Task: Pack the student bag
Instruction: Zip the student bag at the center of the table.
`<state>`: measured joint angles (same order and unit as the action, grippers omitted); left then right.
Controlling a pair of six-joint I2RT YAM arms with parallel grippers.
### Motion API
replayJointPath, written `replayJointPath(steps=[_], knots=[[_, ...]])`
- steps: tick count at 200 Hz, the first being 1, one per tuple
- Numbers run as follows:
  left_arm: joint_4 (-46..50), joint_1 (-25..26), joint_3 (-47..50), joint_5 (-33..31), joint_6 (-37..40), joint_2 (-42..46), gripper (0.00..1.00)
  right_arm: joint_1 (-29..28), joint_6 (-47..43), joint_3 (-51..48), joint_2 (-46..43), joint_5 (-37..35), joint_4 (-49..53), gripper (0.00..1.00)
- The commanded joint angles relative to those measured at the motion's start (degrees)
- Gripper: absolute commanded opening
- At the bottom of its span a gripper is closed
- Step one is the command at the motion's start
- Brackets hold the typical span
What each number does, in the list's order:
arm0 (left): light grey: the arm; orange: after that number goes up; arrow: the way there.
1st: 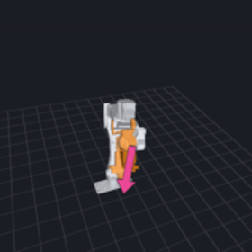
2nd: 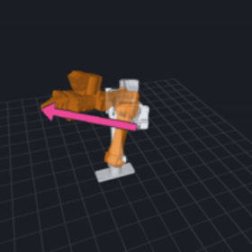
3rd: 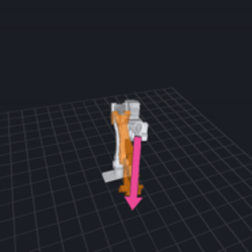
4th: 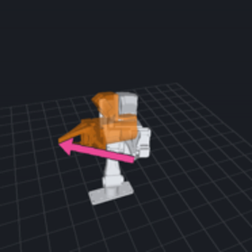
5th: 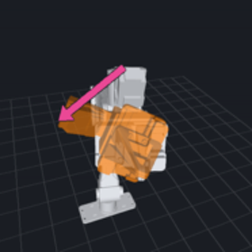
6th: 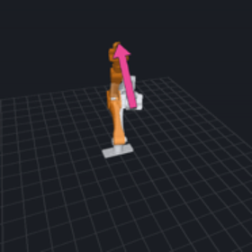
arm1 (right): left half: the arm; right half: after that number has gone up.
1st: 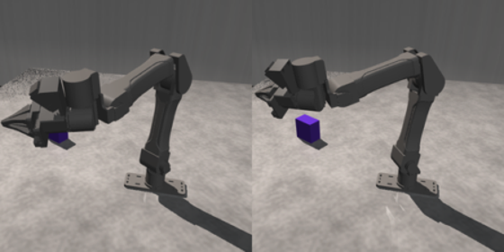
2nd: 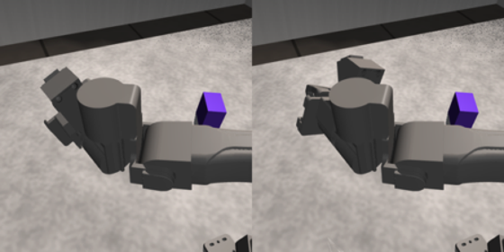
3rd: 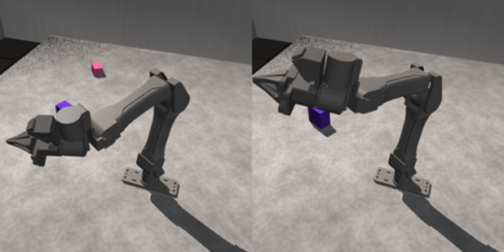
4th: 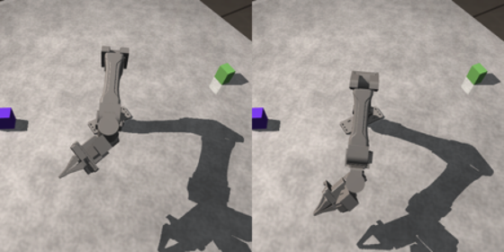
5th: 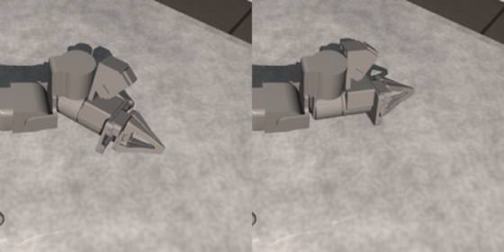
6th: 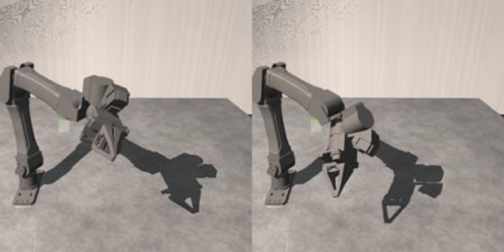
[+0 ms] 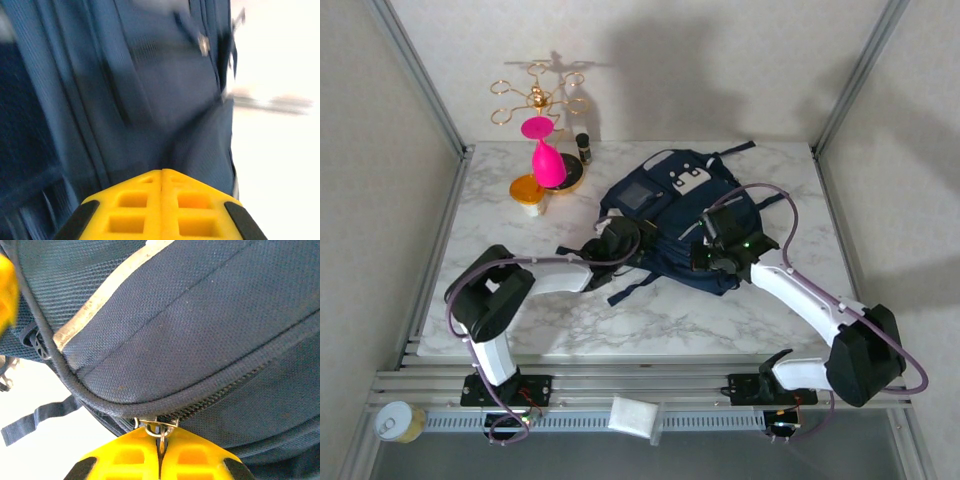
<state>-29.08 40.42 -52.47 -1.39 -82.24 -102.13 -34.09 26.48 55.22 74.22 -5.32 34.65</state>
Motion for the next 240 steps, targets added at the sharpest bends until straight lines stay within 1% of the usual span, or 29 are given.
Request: replayJointPath(steps=[1,13,25,30,43,56,63,70,84,91,99,107,122,128,144,165,176,187,203,232,240], knots=[[8.37,-3.40,0.09,-1.92,7.41,2.08,0.00,0.07,-1.81,2.73,-2.25,-0.34,7.94,0.00],[10.03,-5.00,0.00,-1.01,9.49,2.75,0.00,0.09,-1.43,3.68,-1.74,-2.66,9.23,0.00],[9.98,-6.15,-0.02,0.28,11.82,3.41,0.00,0.04,-2.61,4.63,-1.23,-1.70,8.81,0.00],[9.96,-6.59,-0.36,1.69,12.60,3.42,0.00,0.05,-3.53,4.99,-1.00,0.23,7.94,0.00],[9.32,-6.78,-0.97,5.33,14.26,4.04,0.00,-0.10,-5.94,5.45,-0.57,8.36,4.03,0.00],[9.08,-5.63,-0.61,7.39,13.47,5.29,0.00,-0.13,-5.79,6.37,0.73,11.63,2.74,0.00],[7.04,-4.92,0.12,9.16,12.23,5.83,0.08,-0.11,-6.31,7.26,1.79,12.63,3.49,0.00],[4.67,-4.01,1.04,10.46,11.01,6.48,0.12,-0.17,-6.42,7.97,2.76,10.83,4.84,0.00],[3.06,-2.20,1.43,10.88,9.47,7.16,0.14,-0.02,-4.76,8.38,4.04,1.63,8.46,0.00],[3.38,-1.67,0.88,10.94,9.68,7.14,0.16,0.07,-3.75,8.29,4.50,-2.05,9.71,0.06],[4.38,-1.34,0.03,11.18,9.73,6.75,0.17,0.07,-3.29,7.90,4.59,-3.56,9.79,0.08],[4.35,-1.10,-0.55,11.63,9.81,6.43,0.18,0.01,-3.31,7.30,4.18,-2.72,8.55,0.11],[3.72,-0.64,-0.59,11.78,9.03,5.98,0.17,0.06,-5.02,5.40,2.14,3.11,4.08,0.22],[3.11,-0.38,-0.37,11.75,8.79,6.09,0.17,0.03,-5.08,5.15,1.76,4.25,3.44,0.25],[2.71,0.46,-0.14,11.50,8.36,6.34,0.17,0.07,-4.64,5.23,1.68,2.38,4.36,0.26],[2.56,1.06,0.36,10.88,8.04,6.25,0.18,0.07,-5.04,3.26,1.45,0.41,2.60,0.24],[1.68,1.06,0.93,11.13,7.42,6.07,0.18,-0.02,-5.73,2.73,1.32,1.61,1.98,0.24],[1.36,1.14,1.14,11.49,7.09,5.96,0.18,-0.06,-4.95,2.49,0.81,1.91,2.71,0.29],[1.49,1.57,1.44,10.95,6.84,6.23,0.18,0.05,-2.92,-0.16,-1.69,3.37,1.08,0.36],[1.44,2.11,1.14,10.68,6.68,5.47,0.18,0.03,-2.41,-3.29,-2.10,2.68,-0.05,0.35],[0.86,2.20,1.18,11.02,6.36,5.14,0.18,0.07,-2.92,-3.98,-2.14,4.10,-1.62,0.34]])
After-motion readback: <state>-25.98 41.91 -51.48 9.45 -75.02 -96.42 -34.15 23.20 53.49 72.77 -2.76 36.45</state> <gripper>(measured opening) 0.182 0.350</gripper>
